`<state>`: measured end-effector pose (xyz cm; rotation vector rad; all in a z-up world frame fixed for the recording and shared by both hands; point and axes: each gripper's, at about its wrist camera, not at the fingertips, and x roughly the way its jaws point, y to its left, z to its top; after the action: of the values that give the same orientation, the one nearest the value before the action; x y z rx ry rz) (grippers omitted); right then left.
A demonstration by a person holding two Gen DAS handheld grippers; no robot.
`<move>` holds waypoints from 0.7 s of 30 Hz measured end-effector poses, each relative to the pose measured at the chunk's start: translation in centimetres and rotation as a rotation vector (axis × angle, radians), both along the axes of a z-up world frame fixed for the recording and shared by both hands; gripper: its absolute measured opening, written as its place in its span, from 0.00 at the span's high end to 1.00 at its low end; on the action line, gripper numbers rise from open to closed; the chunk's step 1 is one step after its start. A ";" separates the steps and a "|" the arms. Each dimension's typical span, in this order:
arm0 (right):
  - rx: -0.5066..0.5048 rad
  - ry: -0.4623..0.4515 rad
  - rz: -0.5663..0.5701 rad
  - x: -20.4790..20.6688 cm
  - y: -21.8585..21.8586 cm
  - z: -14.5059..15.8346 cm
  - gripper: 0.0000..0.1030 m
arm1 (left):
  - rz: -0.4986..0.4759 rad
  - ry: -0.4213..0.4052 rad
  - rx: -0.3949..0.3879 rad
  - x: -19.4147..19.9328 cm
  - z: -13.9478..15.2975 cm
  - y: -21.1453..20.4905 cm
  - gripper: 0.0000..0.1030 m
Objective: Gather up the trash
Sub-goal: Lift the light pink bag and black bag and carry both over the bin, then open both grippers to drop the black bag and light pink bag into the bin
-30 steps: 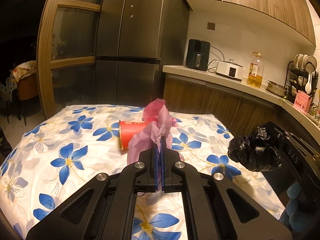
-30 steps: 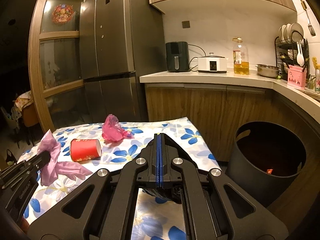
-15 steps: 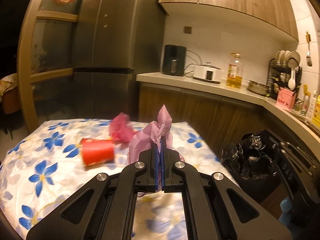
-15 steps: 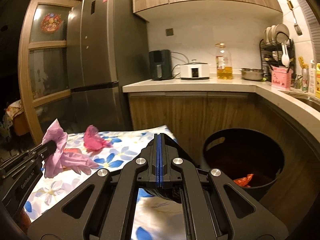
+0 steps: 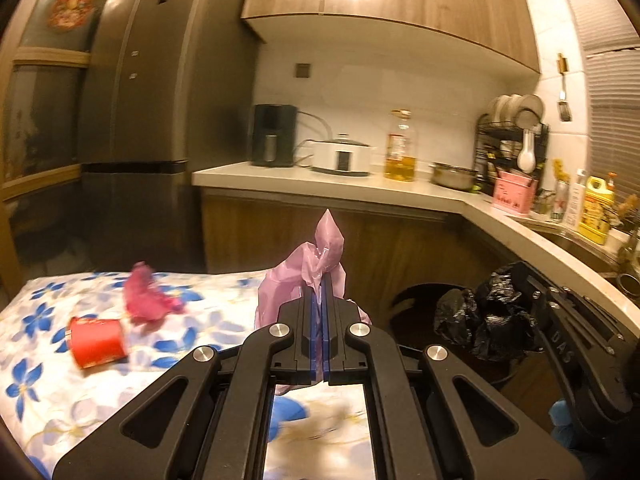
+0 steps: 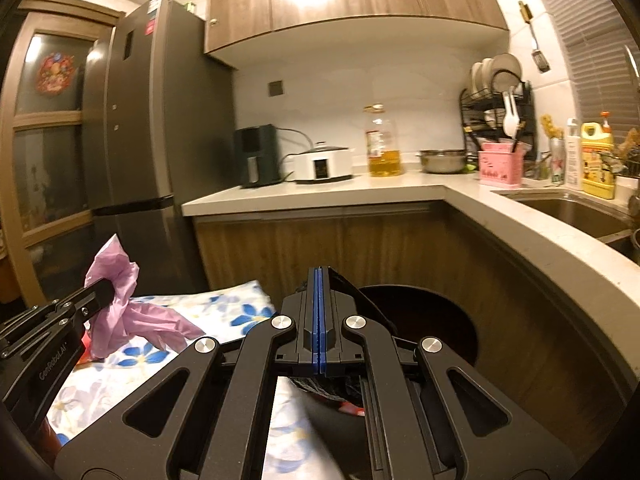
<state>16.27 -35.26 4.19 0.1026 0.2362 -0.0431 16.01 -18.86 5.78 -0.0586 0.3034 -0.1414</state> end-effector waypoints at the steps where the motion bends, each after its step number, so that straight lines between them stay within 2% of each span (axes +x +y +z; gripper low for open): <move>1: 0.000 0.001 -0.012 0.1 -0.6 0.0 1.00 | -0.018 -0.002 0.003 0.2 0.0 -0.8 0.99; 11: 0.019 0.020 -0.064 1.0 -4.8 -1.0 1.00 | -0.126 0.009 0.009 2.2 -1.0 -5.7 0.99; 21: 0.040 0.042 -0.065 1.9 -7.0 -2.0 1.00 | -0.213 0.028 0.005 3.6 -2.1 -8.3 0.99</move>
<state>18.16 -42.23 2.15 0.1489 0.2754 -0.1054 19.64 -27.16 3.65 -0.0229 0.3376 -0.3517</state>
